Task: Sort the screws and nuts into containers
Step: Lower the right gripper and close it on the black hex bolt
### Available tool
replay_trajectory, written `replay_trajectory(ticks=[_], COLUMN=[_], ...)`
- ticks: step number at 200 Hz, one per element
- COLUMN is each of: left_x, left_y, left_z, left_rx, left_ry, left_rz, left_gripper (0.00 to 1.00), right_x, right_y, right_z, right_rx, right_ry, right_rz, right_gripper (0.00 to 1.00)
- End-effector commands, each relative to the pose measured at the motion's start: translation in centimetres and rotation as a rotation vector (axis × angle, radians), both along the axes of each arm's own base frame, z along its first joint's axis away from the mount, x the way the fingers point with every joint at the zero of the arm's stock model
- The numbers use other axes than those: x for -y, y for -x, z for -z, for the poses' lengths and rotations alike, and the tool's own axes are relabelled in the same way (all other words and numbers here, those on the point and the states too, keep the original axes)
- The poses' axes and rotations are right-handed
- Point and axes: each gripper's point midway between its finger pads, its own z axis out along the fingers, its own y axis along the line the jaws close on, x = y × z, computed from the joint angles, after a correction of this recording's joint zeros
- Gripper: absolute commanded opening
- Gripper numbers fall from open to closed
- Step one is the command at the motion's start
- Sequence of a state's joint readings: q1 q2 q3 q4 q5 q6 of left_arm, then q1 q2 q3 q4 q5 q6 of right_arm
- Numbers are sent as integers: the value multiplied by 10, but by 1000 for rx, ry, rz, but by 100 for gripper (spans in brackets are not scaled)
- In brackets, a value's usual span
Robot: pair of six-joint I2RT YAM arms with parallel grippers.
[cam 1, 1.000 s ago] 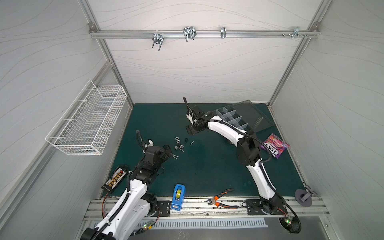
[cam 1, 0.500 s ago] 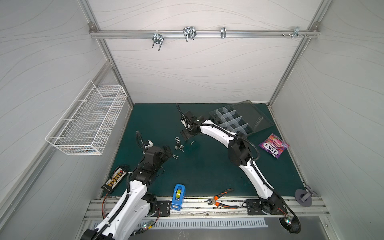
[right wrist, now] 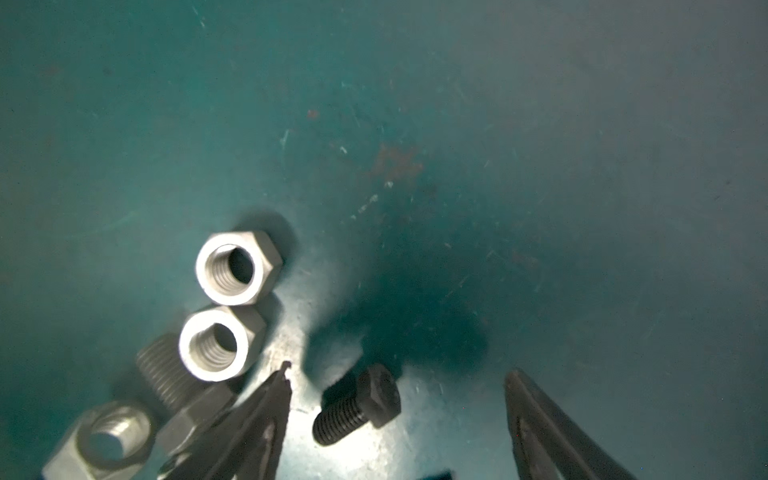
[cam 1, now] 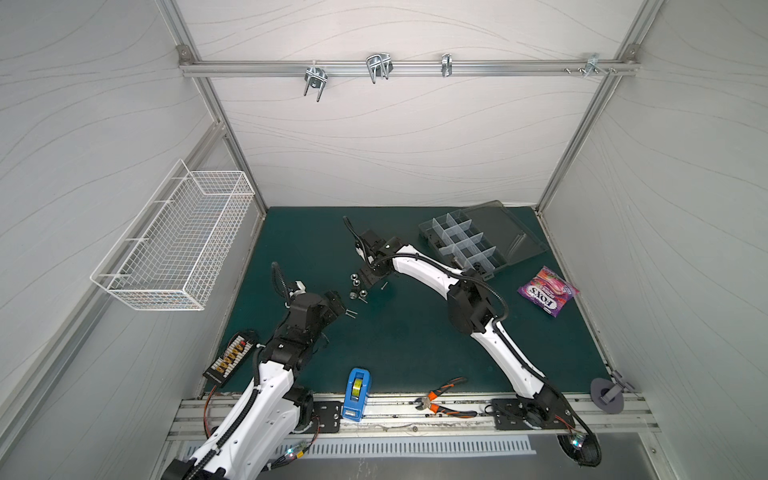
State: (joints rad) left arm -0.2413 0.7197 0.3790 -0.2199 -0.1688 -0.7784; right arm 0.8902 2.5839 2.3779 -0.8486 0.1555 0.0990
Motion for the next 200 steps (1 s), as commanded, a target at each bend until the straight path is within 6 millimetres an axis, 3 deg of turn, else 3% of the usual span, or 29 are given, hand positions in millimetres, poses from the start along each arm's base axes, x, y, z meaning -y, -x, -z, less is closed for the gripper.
replay_trajectory(ticks=[1, 132, 200], left_x=[-3, -2, -1], left_y=[-2, -2, -2], left_z=[-5, -3, -4], left_rx=[21, 16, 19], left_ry=[-2, 3, 7], left_rz=[-20, -16, -17], left_gripper=[100, 100, 100], right_x=[1, 8, 24], right_y=[8, 10, 16], right_z=[10, 26, 30], right_rx=[-13, -5, -21], right_ry=[49, 128, 194], right_rz=[-33, -57, -43], right_gripper=[82, 78, 60])
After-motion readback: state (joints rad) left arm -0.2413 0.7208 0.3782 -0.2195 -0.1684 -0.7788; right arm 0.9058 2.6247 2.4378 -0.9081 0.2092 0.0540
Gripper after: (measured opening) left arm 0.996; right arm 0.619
